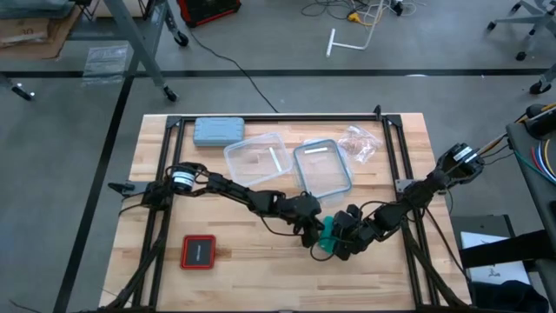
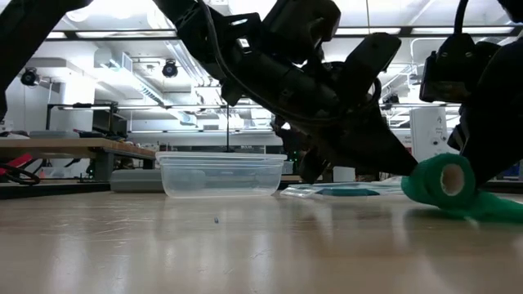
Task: Roll bandage
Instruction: Roll the blue bandage
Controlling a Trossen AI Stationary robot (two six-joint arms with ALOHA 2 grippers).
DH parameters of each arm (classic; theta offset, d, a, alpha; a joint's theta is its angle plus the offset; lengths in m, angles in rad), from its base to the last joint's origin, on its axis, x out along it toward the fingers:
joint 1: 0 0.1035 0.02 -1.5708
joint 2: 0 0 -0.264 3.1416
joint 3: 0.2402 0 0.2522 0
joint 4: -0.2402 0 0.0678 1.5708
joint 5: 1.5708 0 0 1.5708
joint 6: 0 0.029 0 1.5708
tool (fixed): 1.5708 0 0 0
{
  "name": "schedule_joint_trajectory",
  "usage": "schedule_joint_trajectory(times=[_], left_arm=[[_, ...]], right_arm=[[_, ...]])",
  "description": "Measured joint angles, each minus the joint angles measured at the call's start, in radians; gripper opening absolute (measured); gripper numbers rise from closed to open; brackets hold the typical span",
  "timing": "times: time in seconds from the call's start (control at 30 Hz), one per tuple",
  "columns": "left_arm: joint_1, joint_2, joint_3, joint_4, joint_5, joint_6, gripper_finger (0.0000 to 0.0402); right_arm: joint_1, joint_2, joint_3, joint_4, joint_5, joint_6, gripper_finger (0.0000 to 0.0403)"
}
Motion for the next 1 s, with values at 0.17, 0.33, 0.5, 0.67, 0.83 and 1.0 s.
schedule_joint_trajectory(times=[0.17, 0.33, 0.5, 0.67, 0.83, 1.0], left_arm=[[0.000, 0.000, 0.000, -0.029, 0.005, 0.005, 0.0023], [-0.002, 0.000, 0.000, -0.048, 0.010, 0.006, 0.0023], [-0.002, 0.000, 0.000, -0.053, 0.010, 0.010, 0.0023], [-0.002, 0.000, 0.000, -0.053, 0.008, 0.011, 0.0023], [0.000, 0.000, 0.000, -0.053, 0.007, 0.024, 0.0023], [0.003, 0.000, 0.000, -0.053, 0.006, 0.031, 0.0023]], right_arm=[[0.001, 0.000, 0.000, 0.000, -0.008, 0.000, 0.0002], [0.010, -0.001, 0.000, 0.004, -0.025, 0.012, 0.0002], [0.014, -0.010, 0.000, 0.003, -0.038, 0.033, 0.0002], [0.032, -0.040, 0.002, 0.003, -0.042, 0.066, 0.0002], [0.046, -0.062, 0.002, -0.008, -0.043, 0.097, 0.0002], [0.047, -0.063, 0.002, -0.044, -0.048, 0.118, 0.0002]])
